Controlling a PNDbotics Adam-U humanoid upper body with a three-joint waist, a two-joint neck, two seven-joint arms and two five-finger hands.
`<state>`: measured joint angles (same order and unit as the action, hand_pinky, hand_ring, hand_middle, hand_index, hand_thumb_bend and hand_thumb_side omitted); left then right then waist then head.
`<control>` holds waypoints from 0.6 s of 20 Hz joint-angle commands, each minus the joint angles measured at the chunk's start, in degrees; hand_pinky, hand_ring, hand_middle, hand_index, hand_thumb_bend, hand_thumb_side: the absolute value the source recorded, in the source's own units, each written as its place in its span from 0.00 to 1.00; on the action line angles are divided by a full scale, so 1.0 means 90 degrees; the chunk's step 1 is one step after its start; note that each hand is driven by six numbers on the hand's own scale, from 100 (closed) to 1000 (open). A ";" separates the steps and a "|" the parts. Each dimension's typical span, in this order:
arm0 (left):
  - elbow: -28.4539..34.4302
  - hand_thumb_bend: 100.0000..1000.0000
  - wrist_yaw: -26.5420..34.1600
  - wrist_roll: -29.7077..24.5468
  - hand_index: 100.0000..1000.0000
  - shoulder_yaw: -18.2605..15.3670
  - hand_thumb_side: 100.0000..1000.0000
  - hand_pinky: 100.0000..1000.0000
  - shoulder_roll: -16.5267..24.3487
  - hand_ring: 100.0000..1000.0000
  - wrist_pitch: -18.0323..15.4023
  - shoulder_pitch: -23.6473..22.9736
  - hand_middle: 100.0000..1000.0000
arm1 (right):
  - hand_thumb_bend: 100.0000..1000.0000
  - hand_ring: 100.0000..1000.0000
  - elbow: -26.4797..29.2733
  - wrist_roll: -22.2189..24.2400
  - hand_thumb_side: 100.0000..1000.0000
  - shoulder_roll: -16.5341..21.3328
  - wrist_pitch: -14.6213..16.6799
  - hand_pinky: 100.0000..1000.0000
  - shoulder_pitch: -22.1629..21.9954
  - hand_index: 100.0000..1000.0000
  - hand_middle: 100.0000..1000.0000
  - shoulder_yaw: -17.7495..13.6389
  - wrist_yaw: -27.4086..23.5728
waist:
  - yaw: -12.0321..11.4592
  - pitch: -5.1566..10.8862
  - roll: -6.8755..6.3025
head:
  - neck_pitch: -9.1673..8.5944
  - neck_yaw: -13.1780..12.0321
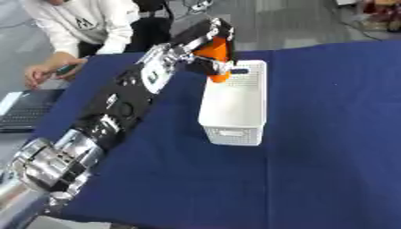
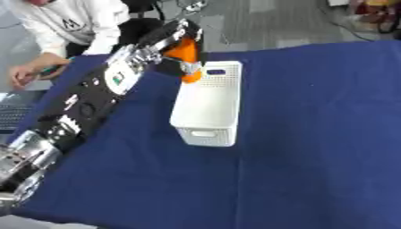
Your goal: Pick up objects on the table and place them in the box.
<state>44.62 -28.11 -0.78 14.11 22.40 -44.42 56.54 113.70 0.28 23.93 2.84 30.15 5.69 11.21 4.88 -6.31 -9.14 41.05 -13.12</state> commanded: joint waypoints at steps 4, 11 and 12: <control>-0.0147 0.00 -0.0655 0.0097 0.53 -0.0148 0.48 0.32 0.0115 0.44 0.0065 0.0185 0.57 | 0.00 0.61 0.0099 0.0037 0.92 -0.0029 0.0032 0.39 0.0186 0.67 0.63 0.0016 -0.0044 | 0.0038 0.0045 0.0029 | -0.0051 -0.0018; -0.0283 0.00 -0.2003 -0.0179 0.99 -0.0234 1.00 1.00 0.0081 1.00 0.0426 0.0183 1.00 | 0.00 0.61 0.0099 0.0049 0.92 -0.0052 0.0033 0.39 0.0215 0.67 0.63 0.0019 -0.0060 | 0.0069 0.0021 0.0024 | -0.0002 0.0021; -0.0286 0.12 -0.2077 -0.0139 1.00 -0.0264 1.00 1.00 0.0079 1.00 0.0408 0.0181 1.00 | 0.00 0.61 0.0099 0.0049 0.92 -0.0055 0.0034 0.39 0.0218 0.67 0.63 0.0020 -0.0064 | 0.0071 0.0020 0.0023 | 0.0007 0.0028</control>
<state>41.69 -45.41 -2.19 12.70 22.25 -40.98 56.59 113.70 0.56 23.11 3.05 30.70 6.02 10.87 5.53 -6.85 -9.22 41.07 -13.08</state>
